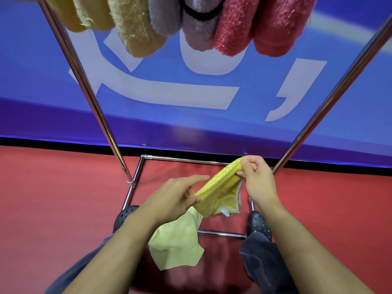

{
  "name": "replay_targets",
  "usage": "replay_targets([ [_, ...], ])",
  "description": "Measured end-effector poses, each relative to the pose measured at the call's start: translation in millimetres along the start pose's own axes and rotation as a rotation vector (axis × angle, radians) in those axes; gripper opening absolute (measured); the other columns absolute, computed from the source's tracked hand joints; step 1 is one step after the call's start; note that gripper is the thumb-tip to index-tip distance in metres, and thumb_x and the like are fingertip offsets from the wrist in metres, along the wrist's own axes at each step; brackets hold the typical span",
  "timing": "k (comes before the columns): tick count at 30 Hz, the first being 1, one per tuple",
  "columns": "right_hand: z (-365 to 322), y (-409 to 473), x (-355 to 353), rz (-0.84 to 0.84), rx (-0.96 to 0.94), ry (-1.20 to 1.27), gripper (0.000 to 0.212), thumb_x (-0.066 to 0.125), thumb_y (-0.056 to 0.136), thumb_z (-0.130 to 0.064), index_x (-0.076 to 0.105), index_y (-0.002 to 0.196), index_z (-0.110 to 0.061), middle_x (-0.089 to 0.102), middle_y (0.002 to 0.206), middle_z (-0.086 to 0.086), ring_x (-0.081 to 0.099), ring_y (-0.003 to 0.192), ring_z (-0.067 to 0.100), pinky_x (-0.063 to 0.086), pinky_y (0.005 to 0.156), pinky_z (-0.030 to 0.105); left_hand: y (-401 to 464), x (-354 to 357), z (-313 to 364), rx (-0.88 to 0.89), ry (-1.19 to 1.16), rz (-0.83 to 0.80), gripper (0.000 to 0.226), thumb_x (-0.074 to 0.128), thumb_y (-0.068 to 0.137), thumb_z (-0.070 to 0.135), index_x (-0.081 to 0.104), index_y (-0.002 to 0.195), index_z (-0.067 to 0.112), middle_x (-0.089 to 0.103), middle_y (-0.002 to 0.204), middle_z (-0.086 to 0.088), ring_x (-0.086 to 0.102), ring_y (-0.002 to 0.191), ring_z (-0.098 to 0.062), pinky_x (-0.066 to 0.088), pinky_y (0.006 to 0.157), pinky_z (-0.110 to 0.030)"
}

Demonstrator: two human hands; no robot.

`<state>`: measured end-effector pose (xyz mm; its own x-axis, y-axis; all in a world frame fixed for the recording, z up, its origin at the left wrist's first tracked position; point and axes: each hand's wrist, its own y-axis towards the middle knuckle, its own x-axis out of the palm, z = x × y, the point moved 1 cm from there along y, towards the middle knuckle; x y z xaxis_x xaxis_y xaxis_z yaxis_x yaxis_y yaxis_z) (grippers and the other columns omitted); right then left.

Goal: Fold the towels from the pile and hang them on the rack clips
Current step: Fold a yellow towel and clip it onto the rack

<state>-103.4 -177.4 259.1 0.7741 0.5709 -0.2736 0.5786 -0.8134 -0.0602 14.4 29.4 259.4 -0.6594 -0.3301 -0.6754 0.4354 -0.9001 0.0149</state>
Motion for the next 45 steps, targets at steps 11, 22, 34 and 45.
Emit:
replay_targets([
  [11,5.9,-7.2,10.7,-0.129,-0.06,-0.128,0.015,0.052,0.105,-0.021,0.062,0.105,-0.01,0.073,0.096,0.004,0.073,0.081,0.007,0.055,0.075,0.018,-3.9,22.3,11.4,-0.045,0.214,-0.326,0.074,0.054,0.098,0.023,0.017,0.15,0.06,0.069,0.082,0.004,0.06,0.084,-0.023,0.043,0.075,-0.032],
  [22,-2.0,-14.6,17.9,-0.291,-0.062,-0.032,0.008,0.058,0.102,-0.014,0.065,0.098,-0.012,0.072,0.093,0.005,0.075,0.088,0.014,0.056,0.078,0.016,5.1,6.5,-20.0,-0.27,-0.176,-0.13,0.066,0.07,0.094,0.014,0.042,0.149,0.037,0.056,0.059,0.012,0.06,0.059,-0.004,0.048,0.063,-0.021],
  [34,-8.2,-32.4,33.3,-0.459,-0.105,-0.106,0.004,0.064,0.099,-0.016,0.067,0.097,-0.016,0.072,0.081,-0.004,0.074,0.079,0.013,0.057,0.082,0.026,7.6,-3.6,-16.4,-0.351,-0.353,0.023,0.053,0.072,0.091,0.006,0.048,0.136,0.021,0.059,0.063,0.0,0.063,0.056,-0.01,0.043,0.052,-0.012],
  [45,-11.0,-43.0,39.3,-0.57,-0.105,-0.152,0.007,0.068,0.096,-0.013,0.068,0.094,-0.02,0.075,0.088,0.009,0.075,0.085,0.023,0.059,0.087,0.035,8.8,-6.2,-27.6,-0.368,-0.3,0.085,0.049,0.08,0.084,0.018,0.057,0.128,0.022,0.065,0.065,0.005,0.062,0.062,-0.013,0.056,0.074,-0.041],
])
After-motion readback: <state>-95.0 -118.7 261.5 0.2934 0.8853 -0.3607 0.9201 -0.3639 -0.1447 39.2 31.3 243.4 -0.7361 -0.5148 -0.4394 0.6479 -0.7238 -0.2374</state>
